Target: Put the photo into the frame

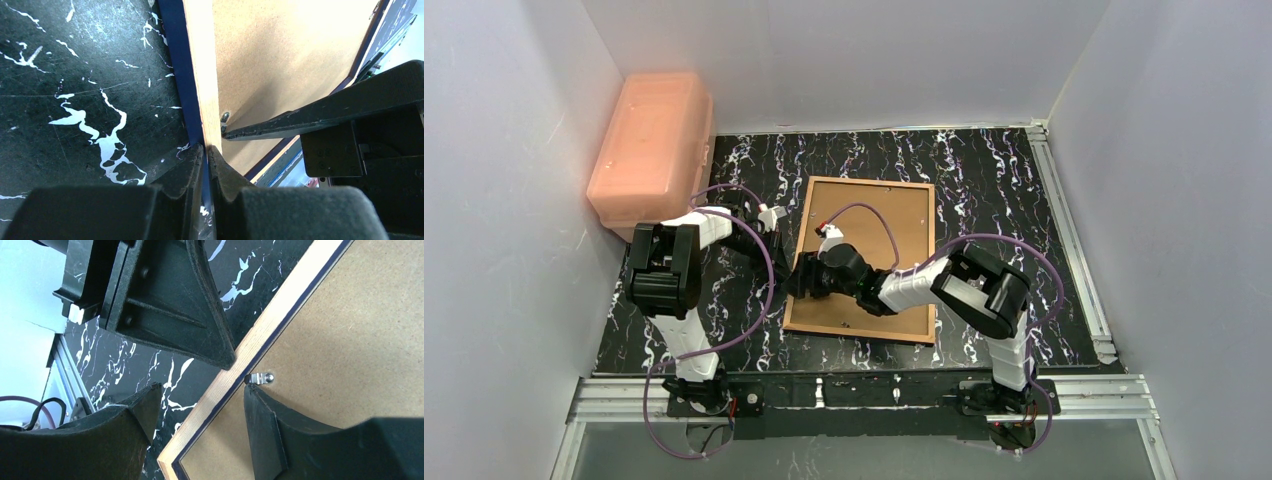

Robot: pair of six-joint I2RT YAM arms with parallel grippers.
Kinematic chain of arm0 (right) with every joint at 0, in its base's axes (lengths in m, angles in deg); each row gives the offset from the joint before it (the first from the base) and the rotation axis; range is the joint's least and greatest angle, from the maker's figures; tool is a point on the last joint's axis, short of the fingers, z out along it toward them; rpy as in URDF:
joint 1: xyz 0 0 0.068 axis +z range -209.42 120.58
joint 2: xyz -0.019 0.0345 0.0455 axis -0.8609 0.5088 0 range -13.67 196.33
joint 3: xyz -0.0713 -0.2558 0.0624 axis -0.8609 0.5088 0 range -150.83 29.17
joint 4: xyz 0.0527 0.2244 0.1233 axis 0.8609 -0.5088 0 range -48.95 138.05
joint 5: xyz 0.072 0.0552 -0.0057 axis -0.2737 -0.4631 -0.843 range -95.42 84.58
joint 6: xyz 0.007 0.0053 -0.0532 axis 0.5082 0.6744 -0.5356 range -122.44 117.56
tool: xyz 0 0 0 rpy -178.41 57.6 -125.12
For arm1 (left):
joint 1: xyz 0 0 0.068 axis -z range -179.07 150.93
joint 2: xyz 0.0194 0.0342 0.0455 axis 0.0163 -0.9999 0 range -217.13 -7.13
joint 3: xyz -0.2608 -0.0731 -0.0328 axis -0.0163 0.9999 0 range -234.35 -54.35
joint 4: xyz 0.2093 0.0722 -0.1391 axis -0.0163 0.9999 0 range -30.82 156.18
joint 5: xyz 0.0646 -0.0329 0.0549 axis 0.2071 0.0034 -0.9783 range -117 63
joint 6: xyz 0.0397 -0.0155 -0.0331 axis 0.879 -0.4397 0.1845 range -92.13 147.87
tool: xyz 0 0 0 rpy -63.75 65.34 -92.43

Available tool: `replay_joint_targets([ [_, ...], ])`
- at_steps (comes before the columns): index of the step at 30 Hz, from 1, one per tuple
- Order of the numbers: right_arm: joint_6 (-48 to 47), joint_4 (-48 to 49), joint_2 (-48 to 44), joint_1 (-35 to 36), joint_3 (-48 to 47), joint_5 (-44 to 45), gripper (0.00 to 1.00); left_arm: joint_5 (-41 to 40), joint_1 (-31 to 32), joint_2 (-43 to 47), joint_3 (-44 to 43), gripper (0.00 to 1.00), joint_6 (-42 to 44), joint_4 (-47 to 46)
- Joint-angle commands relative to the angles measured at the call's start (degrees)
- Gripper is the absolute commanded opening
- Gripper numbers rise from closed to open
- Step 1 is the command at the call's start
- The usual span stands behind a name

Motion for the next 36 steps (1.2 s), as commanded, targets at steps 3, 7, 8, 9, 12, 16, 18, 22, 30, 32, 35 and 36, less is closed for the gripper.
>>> replay_joint_targets([
  [3,-1.1,-1.8,1.4,0.3,-1.2,3.7,0.69,-0.6,0.3,1.7,0.0,0.06,0.8,0.7],
  [7,-1.7,-3.1,1.0,0.3,-1.4,5.2,0.69,-0.4,0.3,1.6,0.2,0.06,0.7,0.4],
  [8,-1.8,-3.4,1.0,0.5,-1.5,5.4,0.69,-0.3,0.4,1.6,0.3,0.06,0.6,0.4],
  [9,-1.9,-3.4,1.0,0.6,-1.6,5.5,0.69,-0.3,0.3,1.6,0.2,0.06,0.6,0.4],
  [12,-2.1,-3.5,1.2,0.6,-1.8,5.7,0.69,-0.3,0.3,1.7,0.3,0.06,0.6,0.3],
  [16,-2.4,-3.5,1.4,0.7,-2.0,5.8,0.69,-0.3,0.3,1.8,0.2,0.06,0.6,0.5],
  [18,-2.4,-3.4,1.6,0.7,-2.2,5.6,0.68,-0.2,0.3,1.8,0.1,0.06,0.7,0.6],
  [22,-2.4,-3.4,1.8,0.7,-2.5,5.5,0.68,-0.3,0.3,1.8,-0.1,0.06,0.8,0.8],
  [30,-2.3,-3.6,2.0,0.8,-2.9,5.7,0.68,0.0,0.4,1.7,0.0,0.06,0.6,0.7],
  [32,-2.3,-3.7,1.8,0.9,-2.7,6.5,0.68,0.2,0.3,1.6,0.1,0.06,0.6,0.7],
  [35,-2.3,-3.7,1.7,1.0,-2.5,7.5,0.69,0.1,0.3,1.7,0.2,0.06,0.6,0.7],
  [36,-2.3,-3.7,1.7,1.0,-2.5,7.8,0.68,0.1,0.3,1.8,0.2,0.06,0.6,0.7],
])
